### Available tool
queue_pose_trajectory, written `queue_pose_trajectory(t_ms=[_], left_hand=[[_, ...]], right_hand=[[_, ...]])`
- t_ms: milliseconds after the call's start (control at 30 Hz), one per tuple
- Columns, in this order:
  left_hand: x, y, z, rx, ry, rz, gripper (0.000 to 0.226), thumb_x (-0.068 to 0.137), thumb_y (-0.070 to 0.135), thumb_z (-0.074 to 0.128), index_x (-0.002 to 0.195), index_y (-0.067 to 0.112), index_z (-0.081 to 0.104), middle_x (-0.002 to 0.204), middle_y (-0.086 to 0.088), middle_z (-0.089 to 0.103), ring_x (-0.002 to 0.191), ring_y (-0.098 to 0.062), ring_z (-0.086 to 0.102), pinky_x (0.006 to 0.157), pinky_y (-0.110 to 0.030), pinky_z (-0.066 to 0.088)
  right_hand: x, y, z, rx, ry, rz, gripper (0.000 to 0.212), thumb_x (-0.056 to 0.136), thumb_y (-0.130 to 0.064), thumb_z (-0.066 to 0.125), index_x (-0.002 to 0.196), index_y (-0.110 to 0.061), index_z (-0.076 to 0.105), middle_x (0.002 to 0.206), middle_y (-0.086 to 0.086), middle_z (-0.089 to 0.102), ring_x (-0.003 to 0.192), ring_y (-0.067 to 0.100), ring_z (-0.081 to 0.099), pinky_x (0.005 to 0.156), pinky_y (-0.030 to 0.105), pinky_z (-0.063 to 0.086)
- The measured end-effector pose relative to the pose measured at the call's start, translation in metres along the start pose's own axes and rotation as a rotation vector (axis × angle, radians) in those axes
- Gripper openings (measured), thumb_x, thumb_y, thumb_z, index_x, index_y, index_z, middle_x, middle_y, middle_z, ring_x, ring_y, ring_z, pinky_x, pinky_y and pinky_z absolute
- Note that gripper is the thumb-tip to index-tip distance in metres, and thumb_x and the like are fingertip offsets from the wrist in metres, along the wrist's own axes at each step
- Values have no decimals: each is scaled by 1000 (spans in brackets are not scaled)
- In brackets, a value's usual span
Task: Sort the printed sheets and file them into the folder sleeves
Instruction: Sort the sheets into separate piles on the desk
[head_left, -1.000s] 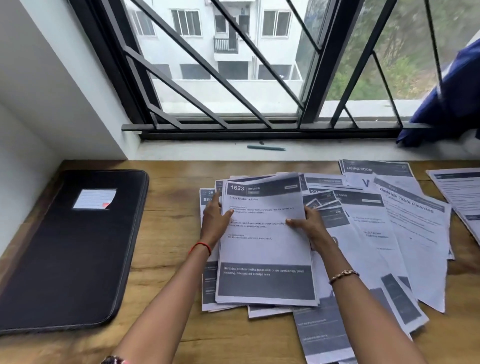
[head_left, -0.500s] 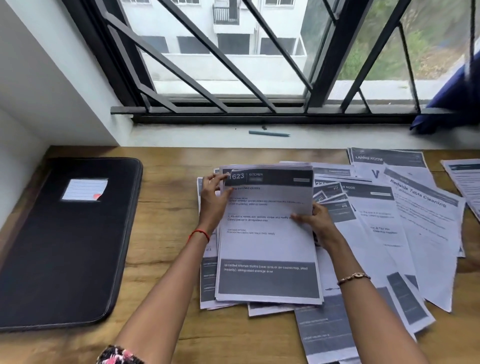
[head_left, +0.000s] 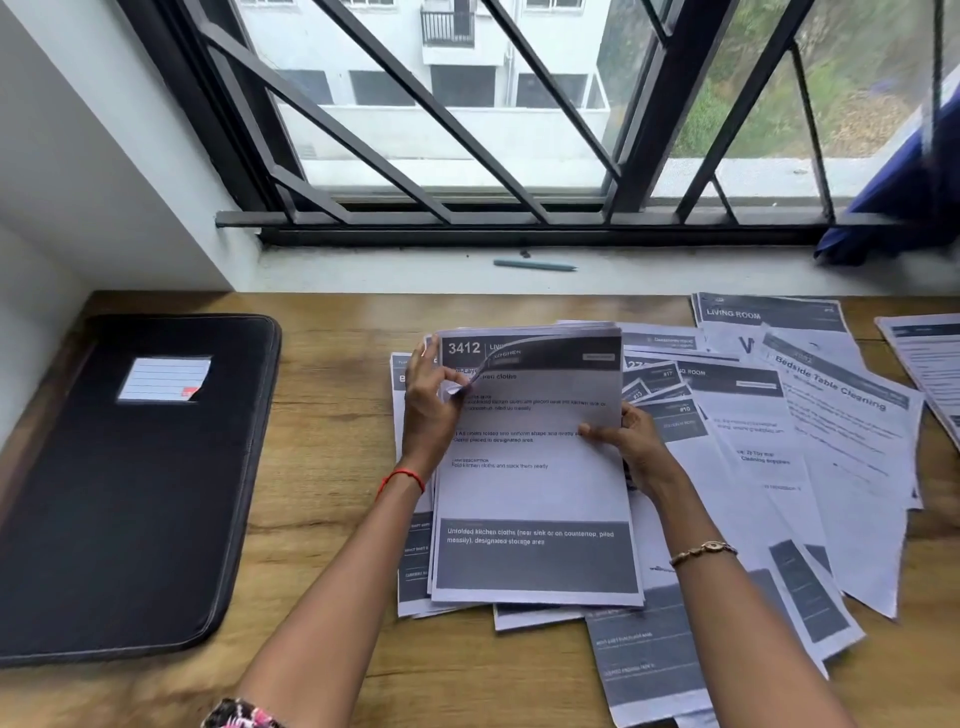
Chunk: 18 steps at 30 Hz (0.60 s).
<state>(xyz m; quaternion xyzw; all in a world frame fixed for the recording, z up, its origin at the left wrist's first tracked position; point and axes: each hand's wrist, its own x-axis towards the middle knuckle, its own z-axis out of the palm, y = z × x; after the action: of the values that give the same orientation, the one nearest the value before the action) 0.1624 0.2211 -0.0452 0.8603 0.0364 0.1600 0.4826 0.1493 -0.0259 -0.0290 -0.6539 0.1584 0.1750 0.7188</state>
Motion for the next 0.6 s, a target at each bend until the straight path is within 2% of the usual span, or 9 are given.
queue_pose_trajectory(t_ms=[133,233,267,367,500,567,600], left_hand=[[2,2,-2,-25,18,21,14,79,7,72,90,0,67,142,-5,40,135,-12,24,110,-22,19],[-3,1,-2,-18,43,94,5,82,6,68,83,3,65,141,0,38,138,-17,27,111,-20,23],[-5,-1,-1,-4,54,123,3,83,2,66,81,3,64,141,-1,37,139,-20,28,111,-17,24],[-11,-5,2,78,64,201,17,82,-14,57,82,0,66,145,-6,32,139,-23,28,107,-14,29],[-17,-7,5,153,33,234,22,80,-18,54,87,-2,68,149,-9,28,135,-20,35,87,-17,45],[-19,-5,6,155,22,232,22,79,-18,53,86,-2,67,149,-13,29,129,-17,41,74,-19,47],[-19,-5,6,152,22,233,23,78,-18,52,85,-3,67,148,-15,30,128,-14,40,72,-21,48]], right_hand=[[-1,-1,0,2,2,0,34,73,12,68,102,-6,62,95,12,67,83,25,63,74,30,56],[-3,-3,1,10,-4,5,33,74,12,67,97,-10,63,95,10,67,82,23,64,76,32,56],[-3,-3,1,10,-7,7,32,74,12,67,97,-11,63,94,10,67,82,23,64,76,32,56],[-4,-4,1,10,-3,11,33,74,11,67,99,-9,63,95,11,67,82,23,64,77,33,56],[-4,-4,1,8,5,19,35,74,11,67,104,-5,61,96,11,67,83,24,64,79,34,55],[-4,-5,2,17,14,27,34,74,12,66,104,-4,60,93,10,67,80,22,64,73,29,57],[-5,-6,3,22,18,31,34,75,13,65,103,-4,60,92,9,66,78,21,63,69,27,57]])
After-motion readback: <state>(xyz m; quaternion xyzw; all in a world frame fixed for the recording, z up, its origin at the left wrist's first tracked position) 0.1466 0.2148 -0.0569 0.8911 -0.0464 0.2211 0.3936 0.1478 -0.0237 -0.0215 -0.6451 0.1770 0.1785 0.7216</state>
